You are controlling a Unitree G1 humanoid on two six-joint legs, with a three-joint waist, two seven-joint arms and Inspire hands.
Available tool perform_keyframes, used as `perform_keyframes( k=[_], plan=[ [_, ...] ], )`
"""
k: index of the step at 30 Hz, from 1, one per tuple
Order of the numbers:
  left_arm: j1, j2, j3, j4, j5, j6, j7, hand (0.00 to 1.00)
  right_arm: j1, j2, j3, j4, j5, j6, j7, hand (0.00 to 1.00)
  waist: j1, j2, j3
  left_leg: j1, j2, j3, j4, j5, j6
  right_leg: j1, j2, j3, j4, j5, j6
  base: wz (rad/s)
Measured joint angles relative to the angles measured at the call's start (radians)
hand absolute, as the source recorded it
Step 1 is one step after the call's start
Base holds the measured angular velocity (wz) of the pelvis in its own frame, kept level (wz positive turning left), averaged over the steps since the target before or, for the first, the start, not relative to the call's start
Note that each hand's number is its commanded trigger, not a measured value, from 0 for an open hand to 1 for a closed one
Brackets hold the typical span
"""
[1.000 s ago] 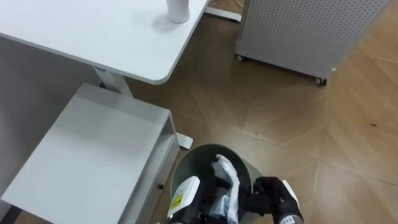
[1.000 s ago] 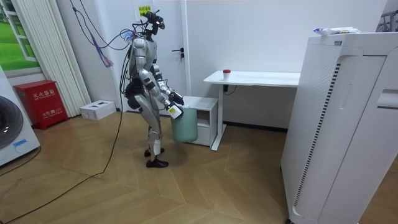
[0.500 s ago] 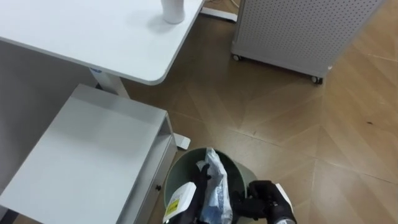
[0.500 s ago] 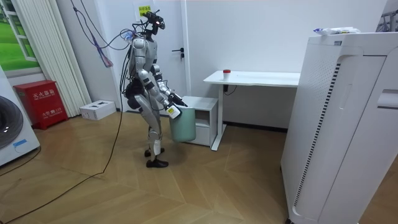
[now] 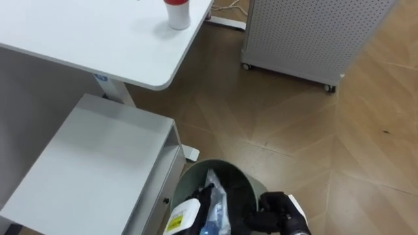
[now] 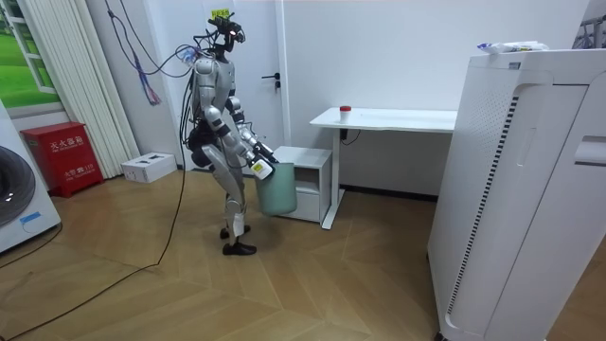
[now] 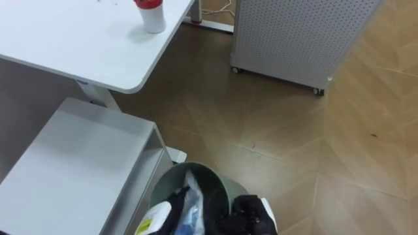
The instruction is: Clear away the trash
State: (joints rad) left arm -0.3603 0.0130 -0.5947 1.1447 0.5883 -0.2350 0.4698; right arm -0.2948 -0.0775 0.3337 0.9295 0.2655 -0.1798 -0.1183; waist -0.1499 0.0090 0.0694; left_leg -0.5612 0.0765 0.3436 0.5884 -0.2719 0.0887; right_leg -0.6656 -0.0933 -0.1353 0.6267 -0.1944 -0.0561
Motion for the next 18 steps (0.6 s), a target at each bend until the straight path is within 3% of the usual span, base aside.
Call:
perform_keyframes(
  k=[5, 8, 15, 18],
  plan=[
    [-0.029, 0.003, -0.025, 0.052, 0.130, 0.077, 0.005, 0.00, 0.000, -0.014, 0.018, 0.000, 0.002, 0.030, 0.023, 1.00, -0.013, 0.008, -0.0031, -0.001, 0.000, 0.006, -0.002, 0.000, 0.000, -0.005, -0.006, -0.008, 0.000, 0.001, -0.002, -0.03],
    [-0.043, 0.009, -0.056, 0.063, 0.149, 0.124, 0.005, 0.00, 0.001, -0.023, 0.019, -0.001, 0.000, 0.045, 0.025, 1.00, -0.021, 0.023, -0.0053, -0.002, -0.001, 0.007, -0.004, 0.000, 0.000, -0.006, -0.007, -0.008, 0.000, 0.002, -0.001, 0.00],
    [-0.041, 0.023, -0.097, 0.064, 0.151, 0.186, -0.022, 0.00, 0.001, -0.031, 0.021, -0.021, 0.009, 0.050, 0.019, 1.00, -0.042, 0.032, -0.0048, 0.003, -0.003, 0.021, -0.016, 0.000, 0.000, -0.013, -0.010, -0.005, 0.000, 0.001, -0.001, -0.03],
    [-0.036, 0.022, -0.098, 0.070, 0.151, 0.193, -0.030, 0.00, 0.000, -0.034, 0.026, -0.049, 0.013, 0.049, 0.005, 1.00, -0.045, 0.032, -0.0047, 0.013, -0.003, 0.032, -0.025, 0.000, 0.000, -0.011, -0.012, -0.004, -0.003, 0.002, -0.001, -0.11]
  ],
)
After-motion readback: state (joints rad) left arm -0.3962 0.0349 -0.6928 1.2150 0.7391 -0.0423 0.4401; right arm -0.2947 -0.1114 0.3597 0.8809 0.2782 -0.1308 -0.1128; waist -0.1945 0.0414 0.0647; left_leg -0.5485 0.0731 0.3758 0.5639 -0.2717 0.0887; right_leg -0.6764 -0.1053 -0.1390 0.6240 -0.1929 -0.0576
